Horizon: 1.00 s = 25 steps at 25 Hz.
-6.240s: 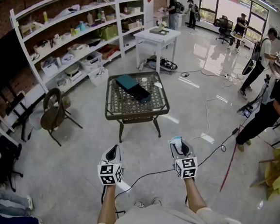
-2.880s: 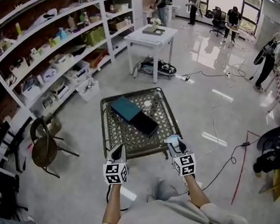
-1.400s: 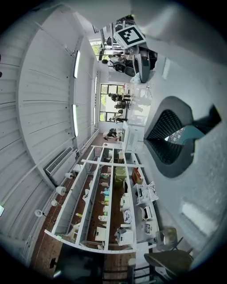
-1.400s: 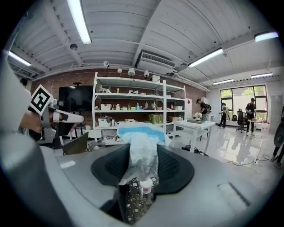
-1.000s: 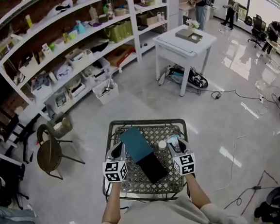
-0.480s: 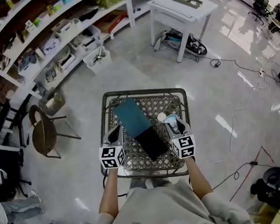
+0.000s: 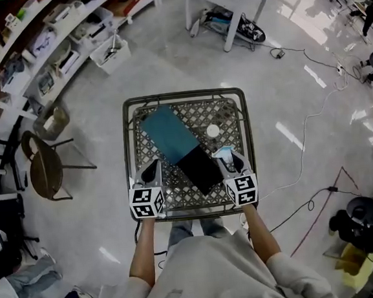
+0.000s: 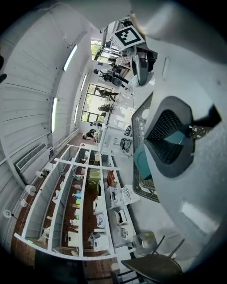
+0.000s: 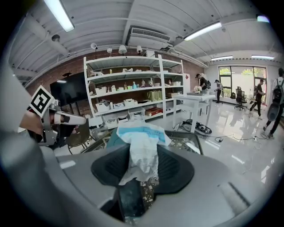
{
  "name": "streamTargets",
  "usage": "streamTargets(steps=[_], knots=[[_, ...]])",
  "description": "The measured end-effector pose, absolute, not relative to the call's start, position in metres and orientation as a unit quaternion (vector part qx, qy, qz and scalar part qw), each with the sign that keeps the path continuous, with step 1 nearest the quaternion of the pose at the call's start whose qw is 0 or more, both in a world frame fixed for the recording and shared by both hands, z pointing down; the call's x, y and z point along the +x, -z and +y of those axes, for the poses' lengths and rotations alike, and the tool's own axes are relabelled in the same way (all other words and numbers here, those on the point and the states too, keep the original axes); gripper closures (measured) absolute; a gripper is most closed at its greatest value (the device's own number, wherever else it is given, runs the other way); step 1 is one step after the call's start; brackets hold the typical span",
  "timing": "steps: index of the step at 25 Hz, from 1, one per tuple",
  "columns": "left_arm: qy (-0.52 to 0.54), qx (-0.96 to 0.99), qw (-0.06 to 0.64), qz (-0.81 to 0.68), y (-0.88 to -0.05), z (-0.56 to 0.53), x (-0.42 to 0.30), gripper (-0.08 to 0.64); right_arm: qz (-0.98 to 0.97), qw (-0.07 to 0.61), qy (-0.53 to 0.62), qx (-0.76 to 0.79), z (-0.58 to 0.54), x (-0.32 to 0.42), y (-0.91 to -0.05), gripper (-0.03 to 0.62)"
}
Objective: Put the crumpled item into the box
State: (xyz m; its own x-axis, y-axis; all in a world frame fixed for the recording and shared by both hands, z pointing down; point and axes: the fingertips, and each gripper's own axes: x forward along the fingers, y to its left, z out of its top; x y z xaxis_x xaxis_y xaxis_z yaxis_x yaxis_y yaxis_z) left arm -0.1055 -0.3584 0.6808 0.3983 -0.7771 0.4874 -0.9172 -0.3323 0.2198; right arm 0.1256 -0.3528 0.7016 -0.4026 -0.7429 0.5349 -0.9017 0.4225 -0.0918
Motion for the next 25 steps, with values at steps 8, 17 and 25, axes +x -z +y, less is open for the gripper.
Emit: streamTargets(steps=[8, 17, 25], knots=[[-0.164, 0.800, 0.268, -0.512, -0.722, -0.334, -0.108, 0.554, -0.804, 0.227, -0.226, 0.501, -0.320, 0.110, -0.742, 0.430], [-0.172, 0.795, 0.292, -0.503, -0.744, -0.316, -0.108, 0.554, -0.799, 0.253, -0.266, 0.476, -0.297, 0.090, -0.778, 0.430], [-0.170, 0.787, 0.301, -0.511, -0.746, -0.310, -0.120, 0.554, -0.822, 0.388, -0.188, 0.373, -0.288, 0.063, -0.811, 0.430]])
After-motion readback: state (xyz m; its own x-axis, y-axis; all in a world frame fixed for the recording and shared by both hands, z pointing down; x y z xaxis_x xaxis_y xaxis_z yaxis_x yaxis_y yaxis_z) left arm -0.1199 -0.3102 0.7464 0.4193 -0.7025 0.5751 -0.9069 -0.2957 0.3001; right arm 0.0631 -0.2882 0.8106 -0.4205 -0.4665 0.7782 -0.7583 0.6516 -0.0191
